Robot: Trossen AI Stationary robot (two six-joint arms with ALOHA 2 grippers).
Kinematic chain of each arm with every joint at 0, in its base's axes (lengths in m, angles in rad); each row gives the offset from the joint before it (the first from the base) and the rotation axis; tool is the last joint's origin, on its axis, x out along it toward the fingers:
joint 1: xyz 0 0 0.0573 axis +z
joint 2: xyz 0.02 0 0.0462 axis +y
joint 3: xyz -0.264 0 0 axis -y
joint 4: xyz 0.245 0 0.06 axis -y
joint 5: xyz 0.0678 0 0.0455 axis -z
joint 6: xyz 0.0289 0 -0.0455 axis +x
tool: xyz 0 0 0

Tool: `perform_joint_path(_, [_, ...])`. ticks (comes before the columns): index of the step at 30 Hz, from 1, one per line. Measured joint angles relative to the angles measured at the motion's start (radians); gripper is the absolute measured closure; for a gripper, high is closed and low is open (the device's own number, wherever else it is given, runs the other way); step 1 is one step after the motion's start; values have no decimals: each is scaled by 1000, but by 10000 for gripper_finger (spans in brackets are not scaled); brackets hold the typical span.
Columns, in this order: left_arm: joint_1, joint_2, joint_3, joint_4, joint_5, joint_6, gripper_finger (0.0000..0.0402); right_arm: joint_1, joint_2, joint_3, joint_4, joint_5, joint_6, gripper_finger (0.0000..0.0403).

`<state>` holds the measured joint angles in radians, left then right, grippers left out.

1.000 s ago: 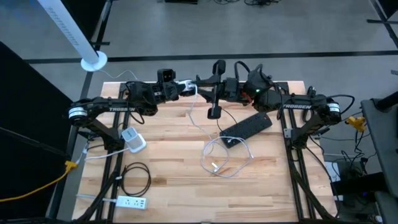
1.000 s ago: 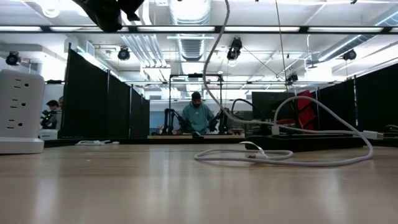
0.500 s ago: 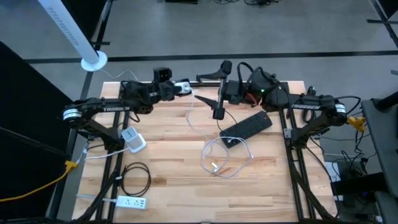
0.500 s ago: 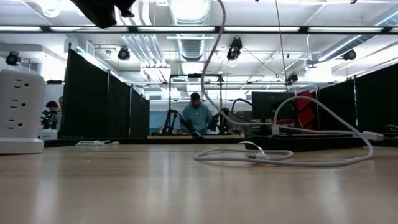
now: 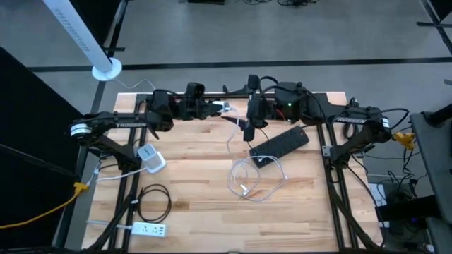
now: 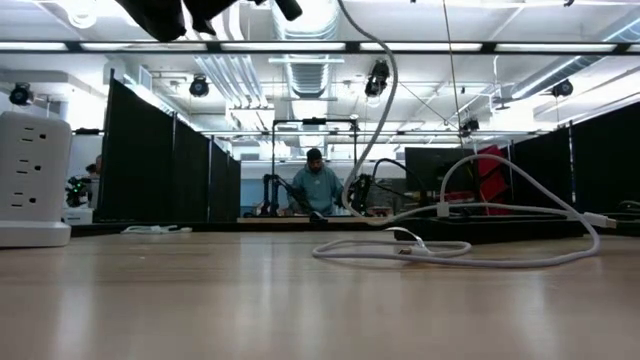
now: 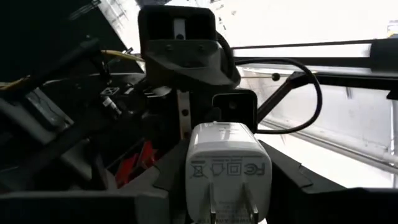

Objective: Insert USB
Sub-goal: Insert the white charger adapter into the black outlet extension

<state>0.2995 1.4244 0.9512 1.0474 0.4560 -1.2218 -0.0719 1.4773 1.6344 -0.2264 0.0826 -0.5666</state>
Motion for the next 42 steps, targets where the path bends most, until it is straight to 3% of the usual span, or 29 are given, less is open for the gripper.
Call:
perform_joint_path(4, [-4,-3,0,-128,-32,34,274,0,20,50,-113,21,23,114])
perform_joint_path(11, [-9,-7,20,-175,-56,84,274,0,55,137,-293,52,51,121])
perform_joint_path(22, [-12,-8,52,-263,-55,126,274,0,85,161,-334,91,76,149])
perform_joint_path(28, [-15,-10,52,-264,-50,129,274,0,85,161,-323,101,85,197])
perform_joint_path(33, [-14,-12,51,-270,-53,128,274,3,85,161,-327,101,85,262])
perform_joint_path(42, [-14,-14,51,-299,-6,146,274,8,85,160,-338,92,98,260])
